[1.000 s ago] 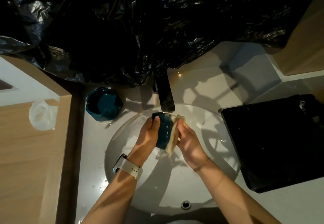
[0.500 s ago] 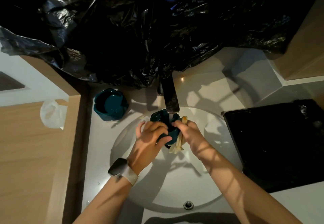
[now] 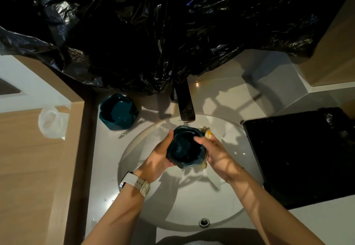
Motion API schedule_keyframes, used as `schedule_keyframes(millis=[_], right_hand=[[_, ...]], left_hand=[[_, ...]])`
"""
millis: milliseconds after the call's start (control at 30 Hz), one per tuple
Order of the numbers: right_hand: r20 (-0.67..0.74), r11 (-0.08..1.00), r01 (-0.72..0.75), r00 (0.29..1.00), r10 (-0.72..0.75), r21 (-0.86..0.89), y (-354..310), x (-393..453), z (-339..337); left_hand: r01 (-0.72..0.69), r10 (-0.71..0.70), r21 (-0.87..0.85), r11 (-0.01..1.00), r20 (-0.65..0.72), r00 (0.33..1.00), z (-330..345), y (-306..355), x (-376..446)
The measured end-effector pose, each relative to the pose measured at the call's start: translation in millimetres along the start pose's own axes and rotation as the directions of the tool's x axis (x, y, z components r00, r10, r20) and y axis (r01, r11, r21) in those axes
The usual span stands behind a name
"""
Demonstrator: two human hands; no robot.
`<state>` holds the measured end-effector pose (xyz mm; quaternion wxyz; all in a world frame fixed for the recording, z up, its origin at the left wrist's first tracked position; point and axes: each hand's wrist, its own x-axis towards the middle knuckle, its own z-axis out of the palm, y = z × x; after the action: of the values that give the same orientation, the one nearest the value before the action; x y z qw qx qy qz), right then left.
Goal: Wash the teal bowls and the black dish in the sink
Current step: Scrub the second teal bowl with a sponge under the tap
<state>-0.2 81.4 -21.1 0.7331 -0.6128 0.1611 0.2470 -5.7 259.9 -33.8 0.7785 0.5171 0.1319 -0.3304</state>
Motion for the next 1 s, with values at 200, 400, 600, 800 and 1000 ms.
schedule_keyframes(millis=[200, 400, 600, 800, 1000], right_hand=[[-0.136, 0.954, 0.104, 0.98, -0.147, -0.282, -16, 3, -1], [0.084, 0.924, 0.252, 0.968, -0.238, -0.287, -29, -8, -4], [0.399, 0.124, 0.441, 0.878, -0.263, -0.889, -33, 7, 10], [0.46, 0.079, 0.474, 0.875, -0.149, -0.877, -26, 30, 18], [0.406, 0.128, 0.413, 0.91, -0.083, -0.901, -28, 27, 17]], left_hand=[[-0.025, 0.026, 0.006, 1.0, -0.254, 0.967, 9, 2, 9], [0.002, -0.059, -0.14, 0.99, -0.403, 0.913, 12, 9, 14], [-0.017, -0.019, -0.088, 0.996, -0.384, 0.923, 13, 3, 11], [-0.011, 0.003, -0.014, 1.0, -0.49, 0.872, 15, -2, 13], [0.064, -0.057, -0.01, 0.998, -0.599, 0.799, 7, 4, 23]])
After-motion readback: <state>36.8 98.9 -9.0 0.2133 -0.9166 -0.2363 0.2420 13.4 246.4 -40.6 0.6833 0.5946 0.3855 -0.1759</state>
